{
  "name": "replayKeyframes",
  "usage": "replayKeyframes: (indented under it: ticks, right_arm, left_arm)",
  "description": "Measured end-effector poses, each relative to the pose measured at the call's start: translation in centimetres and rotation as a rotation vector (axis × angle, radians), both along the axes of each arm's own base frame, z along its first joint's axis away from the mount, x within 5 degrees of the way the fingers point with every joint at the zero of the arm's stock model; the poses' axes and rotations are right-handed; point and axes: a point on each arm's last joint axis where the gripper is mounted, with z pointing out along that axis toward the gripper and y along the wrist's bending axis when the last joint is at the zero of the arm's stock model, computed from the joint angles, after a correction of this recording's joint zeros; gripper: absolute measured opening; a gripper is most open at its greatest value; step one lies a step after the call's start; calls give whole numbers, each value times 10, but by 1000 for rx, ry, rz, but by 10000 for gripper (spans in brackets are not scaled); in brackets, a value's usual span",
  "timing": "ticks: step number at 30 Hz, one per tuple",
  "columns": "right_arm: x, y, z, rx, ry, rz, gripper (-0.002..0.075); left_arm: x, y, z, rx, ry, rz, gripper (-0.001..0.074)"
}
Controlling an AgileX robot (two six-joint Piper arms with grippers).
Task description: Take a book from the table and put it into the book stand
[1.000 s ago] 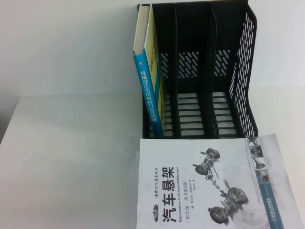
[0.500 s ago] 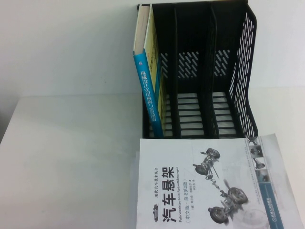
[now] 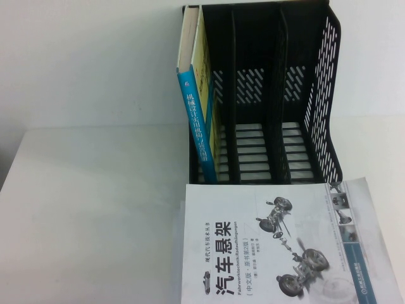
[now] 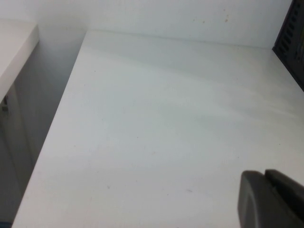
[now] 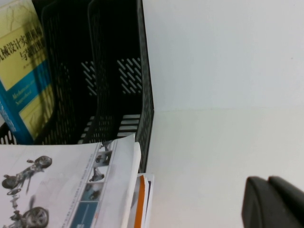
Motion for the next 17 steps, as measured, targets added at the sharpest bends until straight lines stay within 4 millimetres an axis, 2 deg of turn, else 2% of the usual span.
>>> replayKeyframes:
  ticks: [13, 17]
  right_arm:
    - [1, 0, -1, -2, 5, -1, -3]
    - [9, -2, -15, -43, 1, -19, -3]
  left_arm:
    - [0, 0, 0, 1, 2, 0, -4]
    - [0, 0, 0, 1, 2, 0, -4]
